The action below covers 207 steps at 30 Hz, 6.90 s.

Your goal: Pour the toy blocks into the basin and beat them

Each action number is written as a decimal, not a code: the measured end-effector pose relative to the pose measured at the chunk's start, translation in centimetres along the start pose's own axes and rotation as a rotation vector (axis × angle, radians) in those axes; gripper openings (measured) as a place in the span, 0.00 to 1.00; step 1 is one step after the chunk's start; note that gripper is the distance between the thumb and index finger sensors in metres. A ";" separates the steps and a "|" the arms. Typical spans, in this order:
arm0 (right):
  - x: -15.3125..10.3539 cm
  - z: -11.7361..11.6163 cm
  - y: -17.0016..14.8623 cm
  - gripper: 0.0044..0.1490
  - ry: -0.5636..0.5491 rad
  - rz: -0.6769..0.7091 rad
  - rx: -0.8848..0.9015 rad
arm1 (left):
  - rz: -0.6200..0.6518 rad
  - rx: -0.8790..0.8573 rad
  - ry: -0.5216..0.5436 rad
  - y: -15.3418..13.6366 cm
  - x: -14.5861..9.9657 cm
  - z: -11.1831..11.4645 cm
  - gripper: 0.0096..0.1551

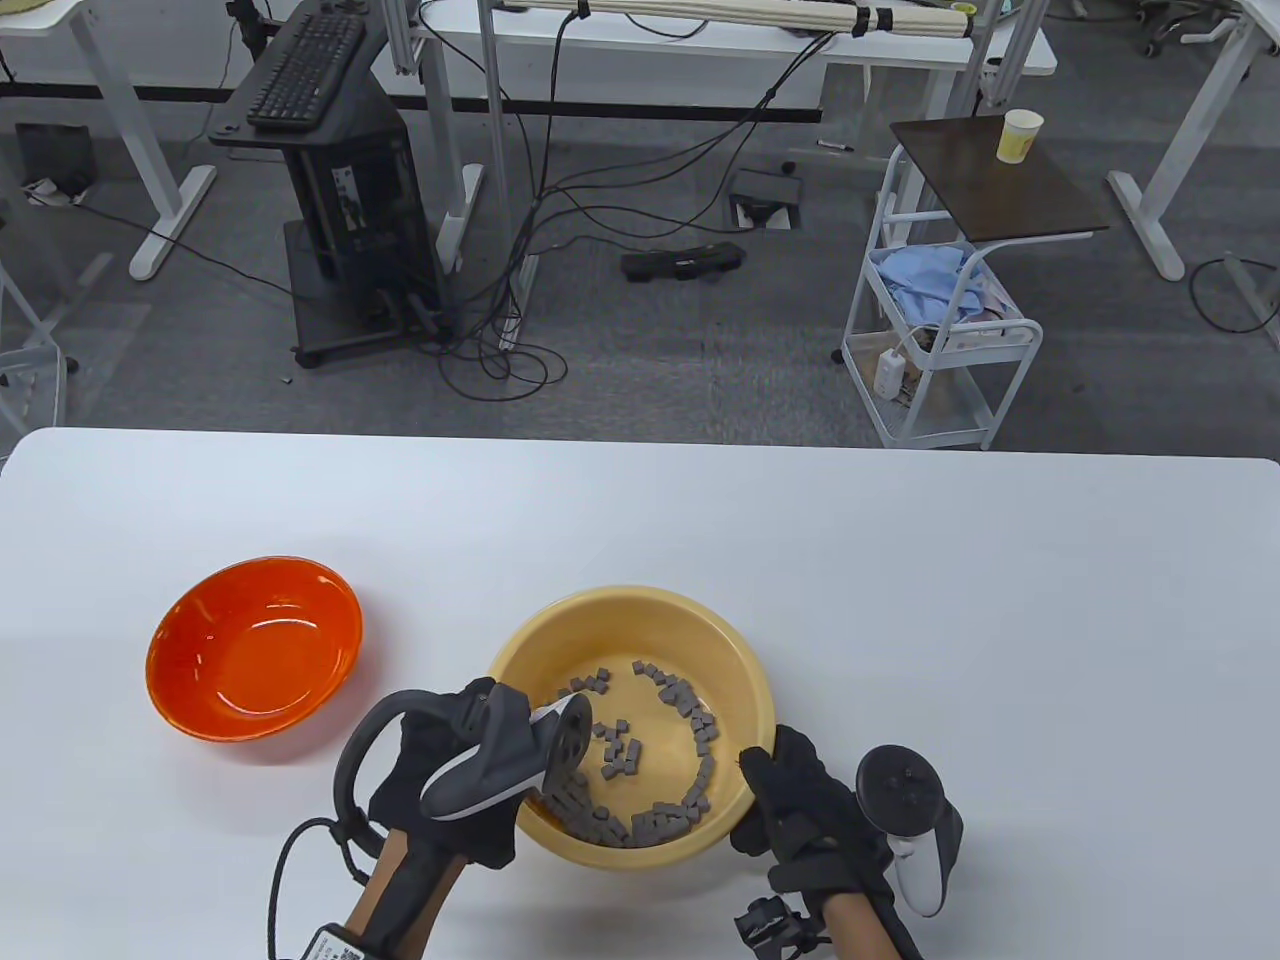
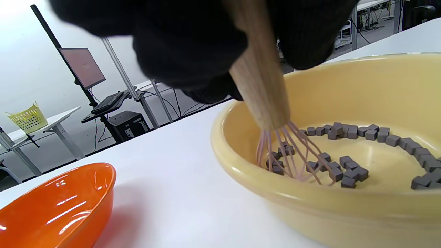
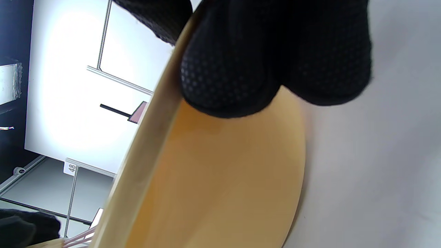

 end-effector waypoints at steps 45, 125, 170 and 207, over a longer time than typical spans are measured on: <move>0.0 -0.5 0.1 0.42 0.022 0.009 0.011 | 0.189 0.026 0.005 7.3 0.8 3.9 0.30; 0.0 -0.5 0.1 0.42 0.015 0.010 0.006 | 0.010 -0.074 -0.179 3.5 1.3 3.3 0.29; 0.0 -0.5 0.1 0.42 0.017 0.008 0.012 | 0.316 -0.284 -0.206 6.0 -1.4 0.9 0.30; 0.0 -0.5 0.1 0.42 0.020 0.011 0.011 | 0.012 -0.076 -0.141 3.2 1.6 3.5 0.29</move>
Point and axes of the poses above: the tracker on the back of each hand, its own y axis roughly to the thumb side, its own x axis roughly from the wrist to the fingertips, z = x × y, the point moved 5 cm from there along x, roughly from the wrist to the fingertips, and after that the axes turned 11 degrees about -z, right-handed, at the moved point
